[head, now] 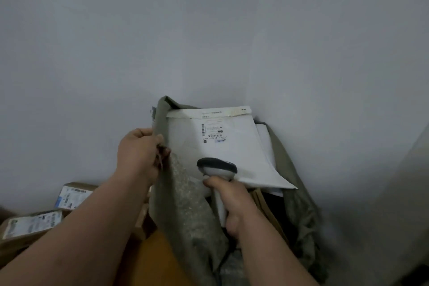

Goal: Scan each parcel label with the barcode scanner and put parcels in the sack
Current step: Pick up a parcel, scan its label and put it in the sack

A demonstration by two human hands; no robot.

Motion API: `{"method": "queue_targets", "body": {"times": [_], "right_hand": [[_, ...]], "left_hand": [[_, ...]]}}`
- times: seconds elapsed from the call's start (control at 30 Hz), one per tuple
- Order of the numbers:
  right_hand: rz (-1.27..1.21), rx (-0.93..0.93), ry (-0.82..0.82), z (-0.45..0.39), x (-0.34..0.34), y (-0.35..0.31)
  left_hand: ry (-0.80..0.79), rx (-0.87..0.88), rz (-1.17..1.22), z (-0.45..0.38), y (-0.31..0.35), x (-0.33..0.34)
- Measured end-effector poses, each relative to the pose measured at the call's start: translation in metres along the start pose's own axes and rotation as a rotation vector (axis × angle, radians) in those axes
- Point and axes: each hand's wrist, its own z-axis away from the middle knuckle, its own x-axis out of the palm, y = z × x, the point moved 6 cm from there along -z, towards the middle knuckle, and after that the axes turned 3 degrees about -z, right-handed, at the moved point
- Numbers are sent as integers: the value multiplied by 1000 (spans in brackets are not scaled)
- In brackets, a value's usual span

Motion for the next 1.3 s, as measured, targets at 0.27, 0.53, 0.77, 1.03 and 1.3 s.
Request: {"method": "queue_targets", "body": {"times": [0.27,0.53,0.77,1.03,1.3], "right_hand": [[36,77,-201,32,-62,-7],[-199,-149,102,46,-188,-26],[-297,-48,329,25,-245,8],[-574,90,192,-2,-221,28],[-401,-423,403,35,-228,-64]], "left_hand": [[-152,383,-1105,42,-27,46],[-720,451,-1779,83,-91,123],[-721,532,-1925,93,-96,156],[-852,380,-1752,81,-139,153],[-880,315,-1619,73,-147,156]]}}
